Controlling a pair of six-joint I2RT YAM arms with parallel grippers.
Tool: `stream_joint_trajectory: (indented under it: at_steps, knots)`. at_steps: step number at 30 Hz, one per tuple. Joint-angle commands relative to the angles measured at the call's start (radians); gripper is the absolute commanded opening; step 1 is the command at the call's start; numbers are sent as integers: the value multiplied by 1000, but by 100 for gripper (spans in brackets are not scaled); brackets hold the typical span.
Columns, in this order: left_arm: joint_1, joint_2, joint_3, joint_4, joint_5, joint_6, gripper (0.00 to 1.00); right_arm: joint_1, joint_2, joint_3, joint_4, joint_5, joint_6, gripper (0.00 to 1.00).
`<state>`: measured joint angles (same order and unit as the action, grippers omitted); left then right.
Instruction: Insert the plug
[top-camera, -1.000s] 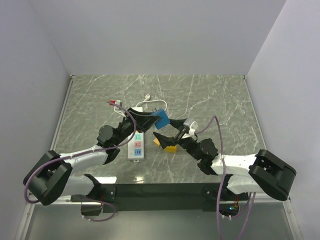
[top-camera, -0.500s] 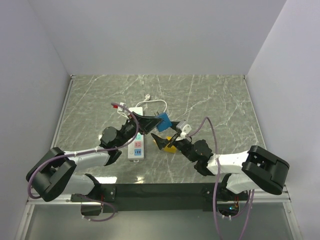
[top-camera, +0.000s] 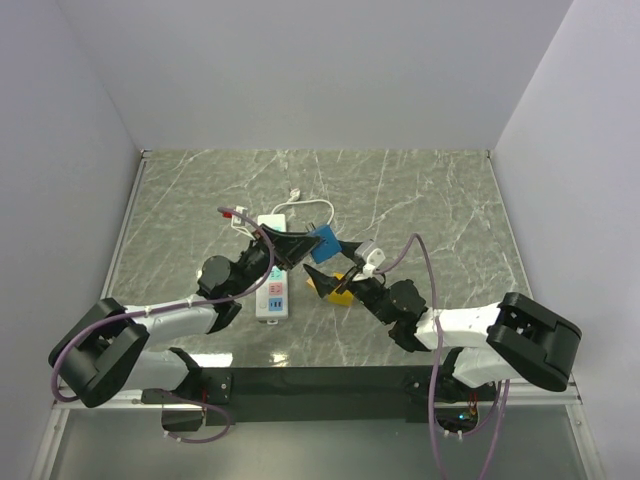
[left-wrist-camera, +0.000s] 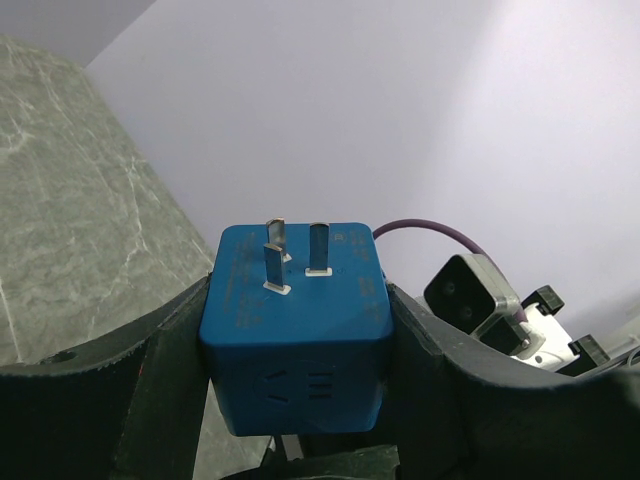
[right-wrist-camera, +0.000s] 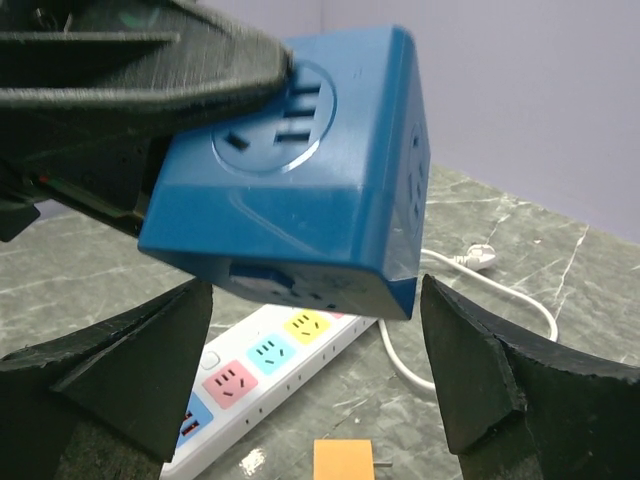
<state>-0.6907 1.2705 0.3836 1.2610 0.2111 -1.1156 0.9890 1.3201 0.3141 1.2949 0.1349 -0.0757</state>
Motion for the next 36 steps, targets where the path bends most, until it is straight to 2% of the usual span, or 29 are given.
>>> stream_joint_trajectory:
  at_steps: [1, 13, 22, 25, 28, 29, 30, 33, 36]
  knots:
    - [-4, -28, -6, 147, -18, 3, 0, 8, -41, 16, 466, 22, -3, 90]
    - [-6, 15, 5, 193, 22, -29, 0, 11, -22, 46, 468, 12, 4, 90]
    - [-12, 21, -5, 216, 33, -43, 0, 22, -35, 62, 468, 20, -22, 82]
    - [-13, 29, -8, 236, 43, -52, 1, 23, -24, 72, 468, 34, -30, 70]
    - [-13, 39, -8, 242, 63, -52, 1, 23, -13, 75, 468, 64, -44, 47]
    - [-13, 43, -8, 242, 71, -52, 1, 23, -15, 75, 469, 78, -52, 34]
    - [-13, 49, -9, 242, 76, -52, 1, 23, -15, 75, 468, 98, -50, 4]
    - [-13, 64, -17, 253, 83, -52, 2, 23, -22, 77, 469, 117, -75, 2]
    - [-13, 72, -23, 261, 91, -52, 13, 23, -28, 77, 468, 121, -93, 0]
